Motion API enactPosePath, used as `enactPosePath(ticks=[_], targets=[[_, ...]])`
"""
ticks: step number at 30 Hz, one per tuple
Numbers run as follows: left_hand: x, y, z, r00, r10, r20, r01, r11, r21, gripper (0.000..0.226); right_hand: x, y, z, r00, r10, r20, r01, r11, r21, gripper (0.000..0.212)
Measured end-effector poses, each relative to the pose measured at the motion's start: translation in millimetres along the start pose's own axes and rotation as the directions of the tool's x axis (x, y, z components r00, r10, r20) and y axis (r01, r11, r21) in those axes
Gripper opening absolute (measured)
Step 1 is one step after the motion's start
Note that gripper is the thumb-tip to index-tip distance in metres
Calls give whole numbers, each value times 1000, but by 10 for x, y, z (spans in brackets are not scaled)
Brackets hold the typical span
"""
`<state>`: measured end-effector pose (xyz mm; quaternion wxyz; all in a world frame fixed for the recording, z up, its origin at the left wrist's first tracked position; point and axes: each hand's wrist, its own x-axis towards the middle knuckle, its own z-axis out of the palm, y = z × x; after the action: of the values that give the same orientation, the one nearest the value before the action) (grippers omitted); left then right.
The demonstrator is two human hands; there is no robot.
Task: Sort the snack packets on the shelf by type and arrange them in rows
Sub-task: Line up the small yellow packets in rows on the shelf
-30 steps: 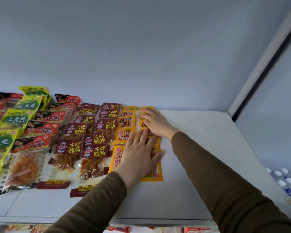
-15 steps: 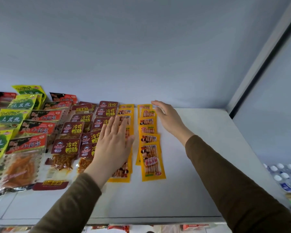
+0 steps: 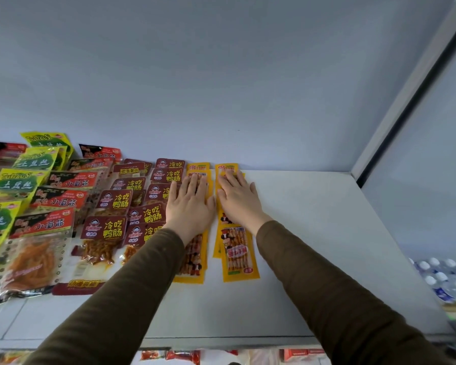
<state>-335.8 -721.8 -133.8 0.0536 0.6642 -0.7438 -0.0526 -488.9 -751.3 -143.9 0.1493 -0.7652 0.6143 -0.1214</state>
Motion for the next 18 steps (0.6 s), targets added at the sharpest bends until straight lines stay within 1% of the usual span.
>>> enactPosePath(ticks=[2,4,7,9,10,12,15,17,18], targets=[[3,8,-7,1000,5,0,-5,1000,-8,65,-3,1,-28,1000,-7,30,7,1000,20,54],[-15,17,-62,1000,9,3,-9,999,-37,64,-30,-9,-107,999,-25,42,20,994,107,52],[-127,-24,-241,997,34,-67,-47,980,-193,62,-161,24,-308,998,-29,-60,46,948,314,48],[-303,-118,-368,986,67,-150,-102,966,-239,60,-343,90,-423,989,-43,-140,90,935,344,45],[-431,-175,-420,981,97,-170,-134,966,-220,58,-466,119,-455,985,-58,-163,109,939,325,44],[-746,-282,-469,970,178,-165,-205,965,-163,53,-753,151,-453,980,-107,-170,144,964,226,43],[-1215,-372,-421,963,257,-77,-263,962,-74,53,-1174,138,-328,977,-201,-70,203,979,33,52],[-1414,-391,-329,964,268,0,-268,963,12,60,-1389,116,-215,971,-240,12,240,968,-76,62],[-1474,-390,-276,964,266,23,-266,963,41,63,-1469,107,-158,970,-237,46,241,963,-118,65]])
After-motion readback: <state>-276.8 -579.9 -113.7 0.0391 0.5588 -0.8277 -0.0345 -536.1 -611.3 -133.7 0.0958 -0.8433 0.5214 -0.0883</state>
